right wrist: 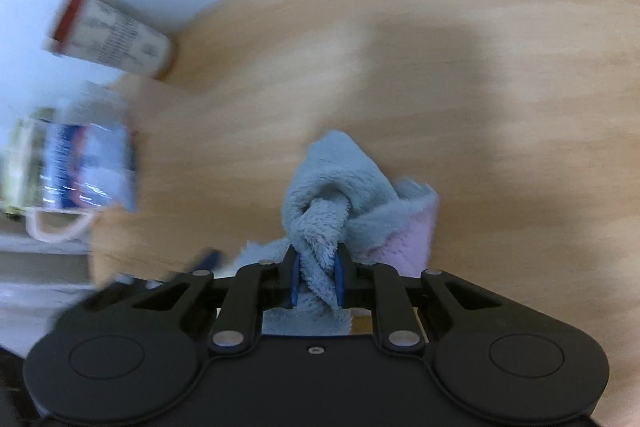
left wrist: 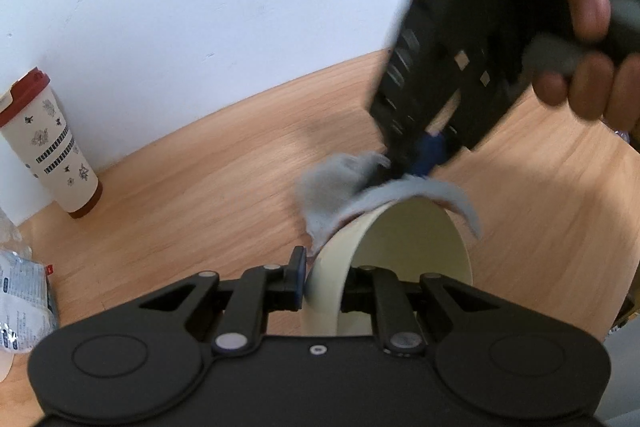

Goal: Clean bowl

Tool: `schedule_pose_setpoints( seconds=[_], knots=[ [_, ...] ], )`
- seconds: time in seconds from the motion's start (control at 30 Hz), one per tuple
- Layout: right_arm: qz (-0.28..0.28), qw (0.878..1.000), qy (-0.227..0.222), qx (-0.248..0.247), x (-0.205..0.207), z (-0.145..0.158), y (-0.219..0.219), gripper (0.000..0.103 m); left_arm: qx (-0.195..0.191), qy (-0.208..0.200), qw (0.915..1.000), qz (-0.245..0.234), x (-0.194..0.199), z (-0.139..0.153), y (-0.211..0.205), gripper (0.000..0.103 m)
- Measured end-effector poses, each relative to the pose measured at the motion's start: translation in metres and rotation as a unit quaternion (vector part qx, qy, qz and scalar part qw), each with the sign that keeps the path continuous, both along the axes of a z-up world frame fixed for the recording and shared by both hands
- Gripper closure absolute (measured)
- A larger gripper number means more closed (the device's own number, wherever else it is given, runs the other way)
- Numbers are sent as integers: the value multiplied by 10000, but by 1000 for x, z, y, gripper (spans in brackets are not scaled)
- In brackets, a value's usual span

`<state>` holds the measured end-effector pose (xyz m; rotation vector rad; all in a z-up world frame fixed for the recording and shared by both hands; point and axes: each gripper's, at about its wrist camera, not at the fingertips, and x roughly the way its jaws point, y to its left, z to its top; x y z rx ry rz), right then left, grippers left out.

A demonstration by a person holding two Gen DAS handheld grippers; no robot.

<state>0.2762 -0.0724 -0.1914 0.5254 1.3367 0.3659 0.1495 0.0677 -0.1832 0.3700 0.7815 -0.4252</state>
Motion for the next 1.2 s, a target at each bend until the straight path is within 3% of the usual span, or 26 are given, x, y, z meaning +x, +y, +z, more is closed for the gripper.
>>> schedule_pose_setpoints(
  seconds=[0.17,0.3,0.57,0.73,0.97,1.2],
  knots=[
    [803,9961,-363,24,2,23,43,83,8,-7,10000,7,0,0,-1,90],
    [1196,9899,-638,-406,-2,28,56,83,-2,-7,10000,-5,1,0,-1,90],
    [598,9932,-251,-964,2,0,22,83,-15,-11,10000,-30,1,-1,-2,89],
    [223,9962,97,-834,-4,-26,0,83,-115,65,9999,80,5,0,2,90],
    [-158,9981,-455,-388,-6,-2,-19,83,-392,292,9980,397,13,1,13,90],
    [-678,9926,-917,-422,-7,23,-46,83,-1001,880,9833,1241,28,-5,44,93]
  ],
)
